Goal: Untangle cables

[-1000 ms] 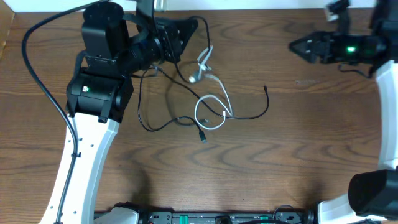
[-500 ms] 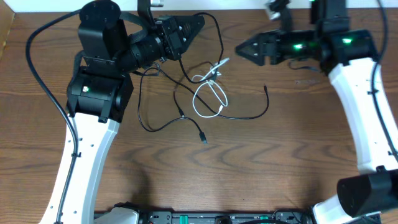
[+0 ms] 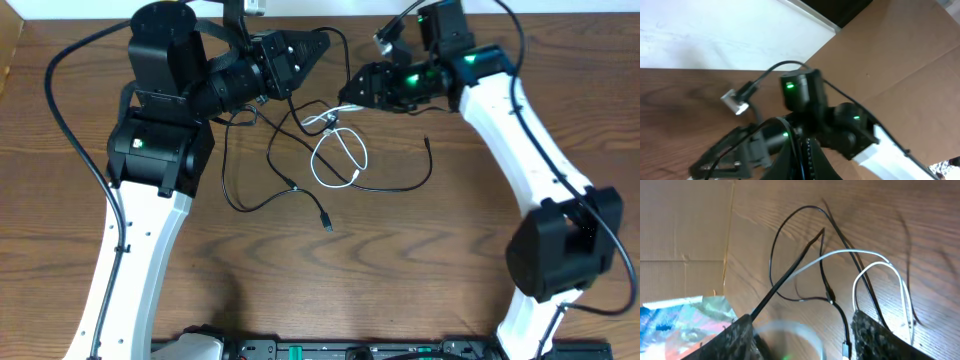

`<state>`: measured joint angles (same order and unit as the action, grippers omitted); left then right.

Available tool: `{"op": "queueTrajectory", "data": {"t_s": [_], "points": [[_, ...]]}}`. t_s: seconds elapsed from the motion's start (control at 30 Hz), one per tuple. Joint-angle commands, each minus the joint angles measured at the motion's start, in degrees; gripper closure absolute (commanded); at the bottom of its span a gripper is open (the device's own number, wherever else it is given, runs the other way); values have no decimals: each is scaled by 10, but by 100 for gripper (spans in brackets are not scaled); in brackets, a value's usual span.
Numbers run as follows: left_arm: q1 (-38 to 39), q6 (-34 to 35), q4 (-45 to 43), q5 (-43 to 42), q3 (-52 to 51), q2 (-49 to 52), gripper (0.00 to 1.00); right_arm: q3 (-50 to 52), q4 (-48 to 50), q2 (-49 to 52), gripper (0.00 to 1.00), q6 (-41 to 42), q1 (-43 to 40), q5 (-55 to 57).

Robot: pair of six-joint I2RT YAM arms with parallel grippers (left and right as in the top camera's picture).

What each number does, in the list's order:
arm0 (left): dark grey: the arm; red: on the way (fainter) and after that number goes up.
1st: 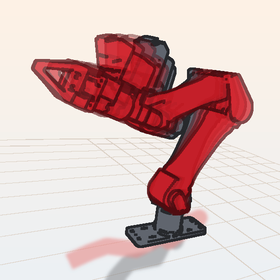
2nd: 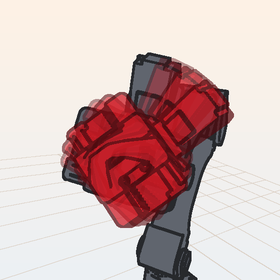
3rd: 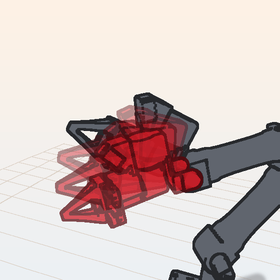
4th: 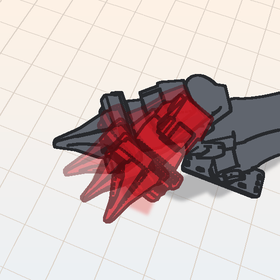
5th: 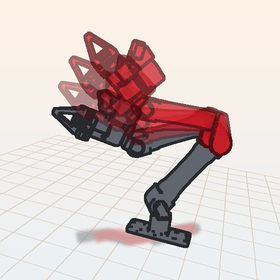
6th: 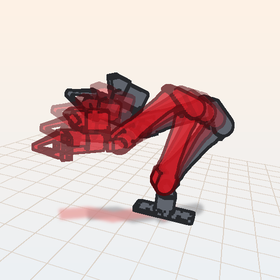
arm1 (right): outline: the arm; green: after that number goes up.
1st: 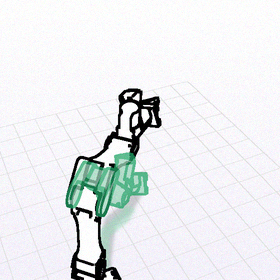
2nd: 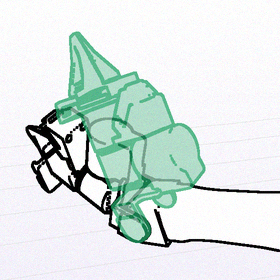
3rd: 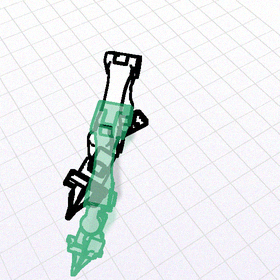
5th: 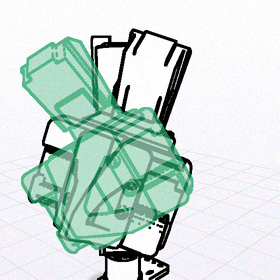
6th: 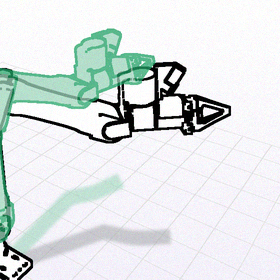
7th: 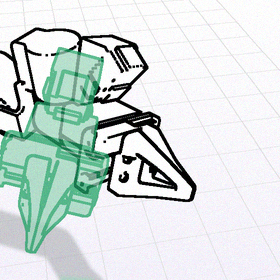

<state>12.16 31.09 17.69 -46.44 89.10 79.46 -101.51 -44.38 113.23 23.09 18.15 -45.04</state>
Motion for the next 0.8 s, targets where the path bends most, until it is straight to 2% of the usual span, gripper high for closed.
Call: {"op": "queueTrajectory", "data": {"t_s": [0.0,0.17,0.27,0.53,0.77], "points": [[-2,-4,-9,-11,3,-1,93,0,15,34,44,50,16,5],[-4,-4,-15,-11,3,-1,93,0,30,61,53,56,23,-36],[-12,-4,-15,-11,3,-1,93,0,29,61,53,55,17,-52],[-33,-4,-13,-11,3,-1,93,0,34,61,51,12,-10,-183],[-37,-4,-11,-12,3,-1,93,0,-11,61,51,-43,-15,-168]]}}
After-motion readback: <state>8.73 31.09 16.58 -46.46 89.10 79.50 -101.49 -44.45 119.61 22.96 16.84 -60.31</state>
